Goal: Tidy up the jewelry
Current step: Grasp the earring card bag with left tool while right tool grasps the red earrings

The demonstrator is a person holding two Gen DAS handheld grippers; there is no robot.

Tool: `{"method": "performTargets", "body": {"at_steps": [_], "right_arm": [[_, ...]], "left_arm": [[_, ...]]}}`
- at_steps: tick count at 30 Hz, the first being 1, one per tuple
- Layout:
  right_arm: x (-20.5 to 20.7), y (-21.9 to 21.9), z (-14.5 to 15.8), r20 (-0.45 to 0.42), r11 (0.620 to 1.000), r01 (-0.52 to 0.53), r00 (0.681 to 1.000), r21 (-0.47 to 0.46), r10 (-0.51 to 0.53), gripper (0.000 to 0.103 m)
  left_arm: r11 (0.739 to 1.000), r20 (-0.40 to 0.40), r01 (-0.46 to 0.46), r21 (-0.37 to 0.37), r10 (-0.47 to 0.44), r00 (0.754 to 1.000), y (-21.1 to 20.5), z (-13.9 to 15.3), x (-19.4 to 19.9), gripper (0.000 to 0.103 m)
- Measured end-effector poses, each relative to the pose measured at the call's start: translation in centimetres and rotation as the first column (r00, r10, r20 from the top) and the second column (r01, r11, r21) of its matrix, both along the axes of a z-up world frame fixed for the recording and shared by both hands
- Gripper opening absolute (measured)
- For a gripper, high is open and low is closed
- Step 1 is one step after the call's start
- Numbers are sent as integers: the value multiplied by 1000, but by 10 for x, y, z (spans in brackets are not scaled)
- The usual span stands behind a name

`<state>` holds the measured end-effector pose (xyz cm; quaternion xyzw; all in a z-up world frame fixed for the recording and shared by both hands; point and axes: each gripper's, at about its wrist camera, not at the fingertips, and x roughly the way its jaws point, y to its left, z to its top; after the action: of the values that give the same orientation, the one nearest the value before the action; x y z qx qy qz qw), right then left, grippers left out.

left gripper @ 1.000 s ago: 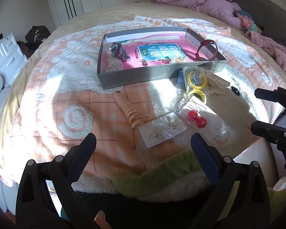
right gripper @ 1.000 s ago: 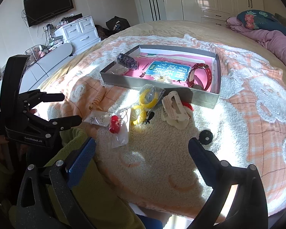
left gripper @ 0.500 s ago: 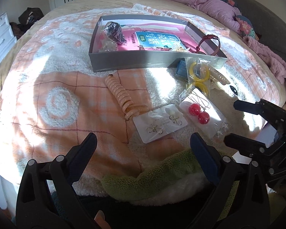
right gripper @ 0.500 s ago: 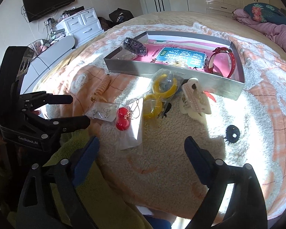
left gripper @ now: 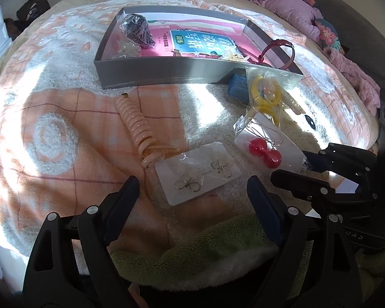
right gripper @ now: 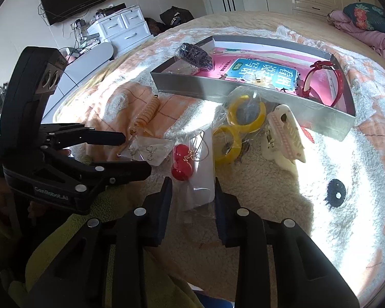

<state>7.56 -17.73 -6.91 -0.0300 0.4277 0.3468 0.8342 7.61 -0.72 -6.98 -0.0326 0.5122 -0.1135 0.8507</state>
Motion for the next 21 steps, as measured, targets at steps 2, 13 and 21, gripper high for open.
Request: {"method": "performTargets", "body": {"at_steps": [2, 13, 21], "right_arm": [[-1, -5, 2, 5, 1000, 5, 1000, 2, -5, 28], [-5, -35, 19, 39, 999, 35, 999, 35, -36, 28], [-10, -43, 24, 40, 998, 40, 998, 38, -41, 27]], "left_arm": [[1000, -12, -1, -4, 1, 1000, -6, -2, 4, 66], [999, 0, -41, 5, 41, 999, -8, -3, 8, 0], [1000, 26, 10, 27, -10, 1000, -15, 9, -10, 12]]}}
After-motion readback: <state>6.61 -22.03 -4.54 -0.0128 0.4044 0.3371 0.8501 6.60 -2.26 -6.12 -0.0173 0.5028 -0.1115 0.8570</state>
